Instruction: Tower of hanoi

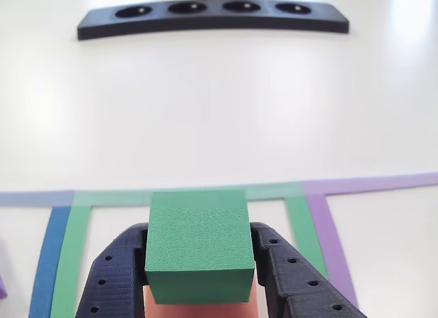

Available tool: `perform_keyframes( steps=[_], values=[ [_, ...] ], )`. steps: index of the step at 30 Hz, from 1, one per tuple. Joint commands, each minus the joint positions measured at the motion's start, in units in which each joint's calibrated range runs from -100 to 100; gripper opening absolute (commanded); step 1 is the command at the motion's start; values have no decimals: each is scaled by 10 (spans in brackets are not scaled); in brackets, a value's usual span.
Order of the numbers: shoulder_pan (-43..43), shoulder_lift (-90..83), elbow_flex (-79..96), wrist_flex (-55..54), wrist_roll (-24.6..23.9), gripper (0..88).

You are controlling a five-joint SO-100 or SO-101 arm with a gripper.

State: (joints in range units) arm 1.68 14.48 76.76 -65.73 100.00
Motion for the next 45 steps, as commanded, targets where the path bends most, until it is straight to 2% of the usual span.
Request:
perform_keyframes(
  steps=[1,7,13,16,20,25,29,33,40,45],
  values=[
    [-8,-115,-3,85,0,74],
    [-2,-334,-18,346,0,77],
    [20,-572,-82,727,0,79],
    [32,-637,-192,951,0,76],
    [42,-650,-391,1194,0,75],
    [60,-639,-589,1388,0,71],
    [83,-634,-684,1474,0,69],
    [122,-637,-706,1512,0,68],
    [175,-641,-674,1502,0,69],
    [199,-665,-571,1436,0,68]
  ],
)
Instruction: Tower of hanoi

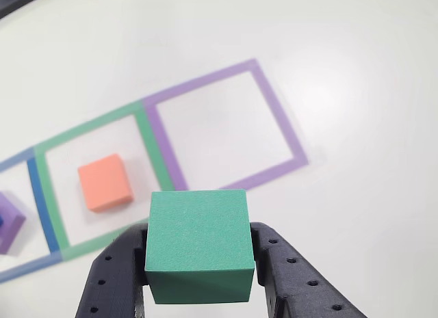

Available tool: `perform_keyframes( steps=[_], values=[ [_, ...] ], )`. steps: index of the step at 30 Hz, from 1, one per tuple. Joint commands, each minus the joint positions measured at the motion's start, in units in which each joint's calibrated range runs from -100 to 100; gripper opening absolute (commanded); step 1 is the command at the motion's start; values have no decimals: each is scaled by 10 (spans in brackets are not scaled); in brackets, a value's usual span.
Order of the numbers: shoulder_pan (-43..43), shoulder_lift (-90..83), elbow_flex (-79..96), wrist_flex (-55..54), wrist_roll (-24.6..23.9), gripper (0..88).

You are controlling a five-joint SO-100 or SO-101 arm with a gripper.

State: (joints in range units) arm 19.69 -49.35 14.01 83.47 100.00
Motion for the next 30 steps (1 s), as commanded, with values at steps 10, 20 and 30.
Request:
perform_keyframes(
  steps=[10,20,30],
  values=[
    [44,-43,450,-497,0,70],
    [43,189,575,-922,0,70],
    [44,435,585,-1220,0,70]
  ],
)
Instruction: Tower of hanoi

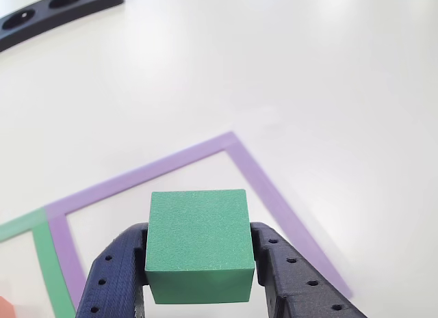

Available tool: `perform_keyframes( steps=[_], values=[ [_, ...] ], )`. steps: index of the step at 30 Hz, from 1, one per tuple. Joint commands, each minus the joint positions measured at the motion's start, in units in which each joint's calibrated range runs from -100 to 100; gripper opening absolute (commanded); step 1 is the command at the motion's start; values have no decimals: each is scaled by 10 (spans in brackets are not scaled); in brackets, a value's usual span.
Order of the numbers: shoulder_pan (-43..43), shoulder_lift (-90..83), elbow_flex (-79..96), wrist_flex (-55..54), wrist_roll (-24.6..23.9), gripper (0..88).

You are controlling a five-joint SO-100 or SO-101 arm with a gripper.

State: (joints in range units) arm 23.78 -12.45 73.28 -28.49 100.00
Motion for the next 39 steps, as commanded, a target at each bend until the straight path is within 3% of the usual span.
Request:
perform_keyframes(
  steps=[1,6,23,39],
  values=[
    [4,87,-9,-123,0,70],
    [5,190,-34,-218,0,69],
    [6,329,-106,-301,0,80],
    [9,361,-109,-331,0,215]
  ],
)
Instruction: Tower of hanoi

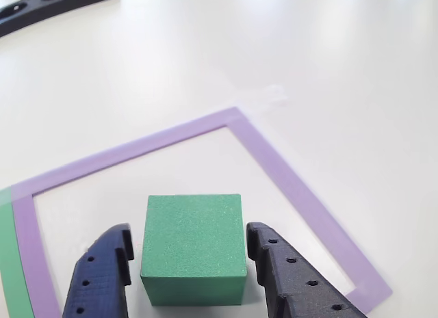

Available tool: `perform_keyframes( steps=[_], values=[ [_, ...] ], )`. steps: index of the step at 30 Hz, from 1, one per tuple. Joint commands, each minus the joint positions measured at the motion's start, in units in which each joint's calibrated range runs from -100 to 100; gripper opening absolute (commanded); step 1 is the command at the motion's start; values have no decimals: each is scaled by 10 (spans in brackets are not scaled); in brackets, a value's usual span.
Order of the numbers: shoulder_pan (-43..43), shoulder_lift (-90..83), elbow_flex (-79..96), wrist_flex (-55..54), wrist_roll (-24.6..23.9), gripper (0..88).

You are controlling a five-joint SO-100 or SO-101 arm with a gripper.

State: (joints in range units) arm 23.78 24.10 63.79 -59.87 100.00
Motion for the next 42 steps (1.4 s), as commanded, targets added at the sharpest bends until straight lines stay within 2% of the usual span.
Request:
perform_keyframes(
  steps=[1,7,12,15,22,24,29,35,39,42],
  values=[
    [9,-5,-14,-18,0,222],
    [12,-45,7,-14,0,251],
    [11,-191,53,109,0,223],
    [10,-322,75,256,0,169],
    [-17,-625,18,729,0,7],
    [-35,-683,-36,881,0,1],
    [-93,-742,-196,1153,0,1],
    [-173,-767,-356,1357,0,0],
    [-217,-771,-444,1455,-35,0],
    [-243,-781,-467,1484,-53,0]
  ],
)
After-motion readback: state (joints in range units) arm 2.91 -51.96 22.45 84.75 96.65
